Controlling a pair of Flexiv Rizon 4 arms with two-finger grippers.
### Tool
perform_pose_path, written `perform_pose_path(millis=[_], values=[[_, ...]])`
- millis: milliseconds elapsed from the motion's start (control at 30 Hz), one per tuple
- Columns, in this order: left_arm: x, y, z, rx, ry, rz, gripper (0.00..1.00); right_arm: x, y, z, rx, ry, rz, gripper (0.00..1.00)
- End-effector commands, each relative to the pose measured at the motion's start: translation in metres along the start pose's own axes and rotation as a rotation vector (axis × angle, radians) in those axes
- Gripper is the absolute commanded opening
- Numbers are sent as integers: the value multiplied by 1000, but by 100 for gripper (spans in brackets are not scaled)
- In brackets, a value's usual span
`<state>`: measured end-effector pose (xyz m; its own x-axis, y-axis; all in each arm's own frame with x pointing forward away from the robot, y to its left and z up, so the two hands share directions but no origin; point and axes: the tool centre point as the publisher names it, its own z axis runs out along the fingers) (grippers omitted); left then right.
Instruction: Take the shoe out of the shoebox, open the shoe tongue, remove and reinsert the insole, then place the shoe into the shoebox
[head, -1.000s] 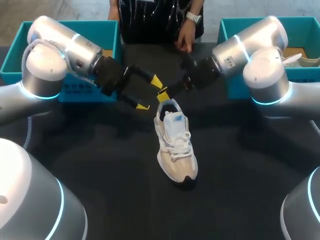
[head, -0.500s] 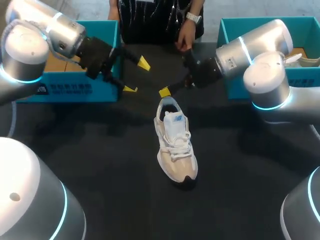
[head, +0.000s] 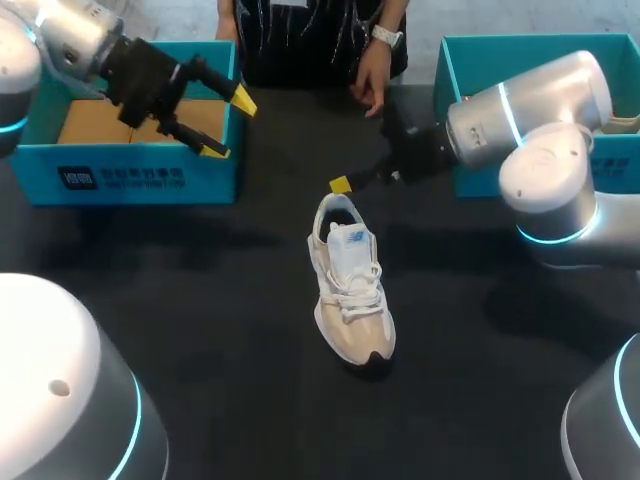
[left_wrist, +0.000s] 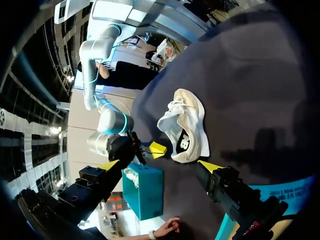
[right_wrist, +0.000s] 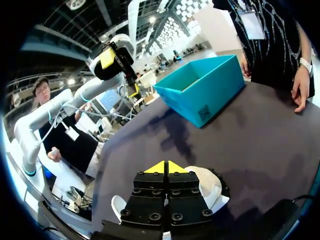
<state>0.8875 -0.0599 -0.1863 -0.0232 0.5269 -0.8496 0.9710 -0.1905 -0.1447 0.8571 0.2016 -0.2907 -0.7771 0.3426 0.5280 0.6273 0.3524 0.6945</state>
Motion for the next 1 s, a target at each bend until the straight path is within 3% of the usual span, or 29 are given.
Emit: perform_pose_path(millis=[33, 433, 633, 1000], values=[[0, 4, -22, 20, 22, 1, 100, 1, 1, 1, 2, -6, 2, 0], [17, 18, -79, -39, 56, -29, 100, 1, 1, 1, 2, -6, 2, 0], [19, 26, -98, -54, 58, -28, 100, 3, 2, 6, 43, -167, 119, 0], [22, 34, -102, -23, 47, -32, 100, 14, 8, 1, 168, -369, 223, 0]])
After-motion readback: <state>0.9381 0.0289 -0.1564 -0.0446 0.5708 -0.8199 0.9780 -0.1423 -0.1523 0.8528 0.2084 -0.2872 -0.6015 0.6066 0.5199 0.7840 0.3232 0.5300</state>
